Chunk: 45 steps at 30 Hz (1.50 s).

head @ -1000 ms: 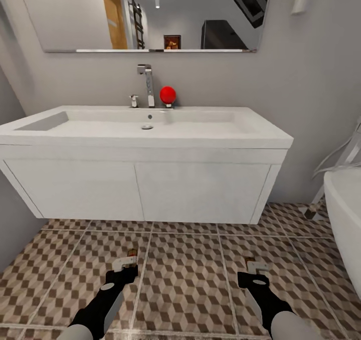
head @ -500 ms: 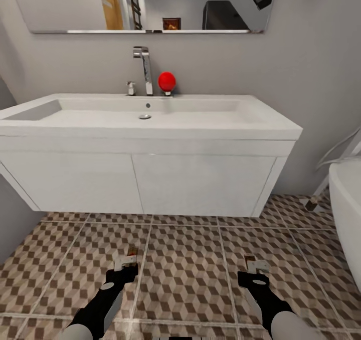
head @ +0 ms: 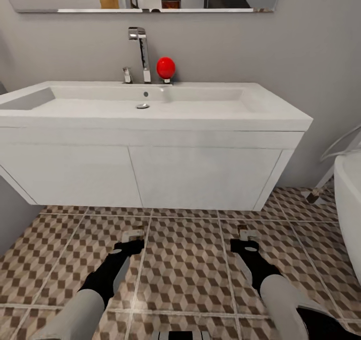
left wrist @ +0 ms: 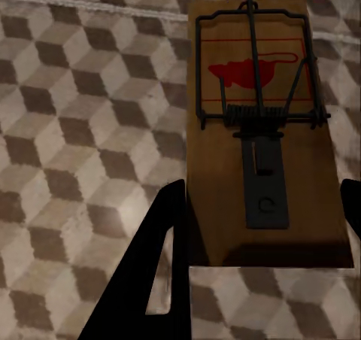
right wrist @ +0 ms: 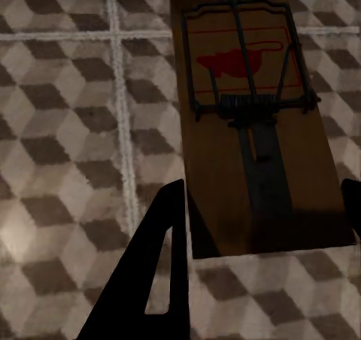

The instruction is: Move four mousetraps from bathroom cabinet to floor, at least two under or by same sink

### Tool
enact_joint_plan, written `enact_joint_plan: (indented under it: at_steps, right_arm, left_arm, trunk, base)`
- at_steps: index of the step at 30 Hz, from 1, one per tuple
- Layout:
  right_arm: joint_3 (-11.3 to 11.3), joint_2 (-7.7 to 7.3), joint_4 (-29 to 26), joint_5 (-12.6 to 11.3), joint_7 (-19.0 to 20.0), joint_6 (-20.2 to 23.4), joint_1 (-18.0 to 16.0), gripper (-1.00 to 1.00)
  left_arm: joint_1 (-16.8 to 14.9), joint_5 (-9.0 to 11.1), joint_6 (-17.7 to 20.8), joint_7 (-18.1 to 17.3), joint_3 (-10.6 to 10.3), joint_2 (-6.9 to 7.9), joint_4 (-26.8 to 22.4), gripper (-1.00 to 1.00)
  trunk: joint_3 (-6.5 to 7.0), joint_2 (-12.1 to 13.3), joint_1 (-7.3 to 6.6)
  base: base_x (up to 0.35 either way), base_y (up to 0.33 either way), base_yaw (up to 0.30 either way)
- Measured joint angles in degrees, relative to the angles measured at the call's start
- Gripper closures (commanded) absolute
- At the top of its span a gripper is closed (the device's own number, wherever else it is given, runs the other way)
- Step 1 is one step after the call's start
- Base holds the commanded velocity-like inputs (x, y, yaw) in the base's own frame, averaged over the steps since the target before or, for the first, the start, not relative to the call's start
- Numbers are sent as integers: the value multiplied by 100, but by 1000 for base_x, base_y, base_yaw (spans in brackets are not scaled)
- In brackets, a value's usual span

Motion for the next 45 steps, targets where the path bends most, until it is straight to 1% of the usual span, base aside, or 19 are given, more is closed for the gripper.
enact_joint_plan:
  at_steps: [1, 2, 4, 6, 11, 15, 18, 32, 37, 42, 45]
  right_arm:
    - [0, 60, 2, 0, 2, 5, -56, 100]
    - [6, 150, 2, 3, 4, 9, -124, 100]
    - [5, 247, 3, 25, 4, 12, -206, 100]
    - [2, 282, 4, 89, 4, 10, -241, 100]
    - [15, 294, -39, 180, 58, -25, -258, 100]
    - [25, 302, -56, 187, 59, -33, -259, 100]
    - [29, 303, -59, 191, 50, -36, -259, 100]
    - [7, 313, -86, 196, 31, -35, -259, 100]
    - [-31, 319, -103, 154, -56, -41, -258, 100]
    - [-26, 320, -111, 137, -308, -37, -259, 100]
    - [-13, 321, -113, 136, -324, -45, -259, 100]
  left_arm:
    - [-40, -5, 21, -9, 0, -30, -5, 100]
    - [-74, -10, 42, -9, -2, -75, -54, 100]
    - [-95, -19, 54, 19, -4, -127, -132, 100]
    - [-102, -25, 53, 20, -4, -140, -137, 100]
    - [-104, -24, 0, 31, -13, -139, -194, 100]
    - [-104, -25, -22, 43, -15, -139, -222, 100]
    - [-104, -25, -31, 47, -1, -141, -238, 100]
    - [-104, -33, -13, 52, -14, -141, -409, 100]
    - [-106, -34, -13, 50, -13, -144, -409, 100]
    - [-104, -33, -11, 49, -12, -147, -411, 100]
    - [-104, -33, -2, 52, -12, -148, -411, 100]
  trunk:
    - [0, 0, 0]
    - [0, 0, 0]
    - [-1, 0, 0]
    - [-45, -2, 6]
    - [-155, -9, 19]
    - [-244, -14, 29]
    - [-245, -15, 29]
    - [-555, -33, 65]
    - [-555, -33, 65]
    - [-555, -33, 65]
    - [-555, -33, 65]
  base:
    - [0, 0, 0]
    - [0, 0, 0]
    - [0, 0, 0]
    - [0, 0, 0]
    - [0, 0, 0]
    - [0, 0, 0]
    - [0, 0, 0]
    - [0, 0, 0]
    - [0, 0, -153]
    - [0, 0, -74]
    - [0, 0, -7]
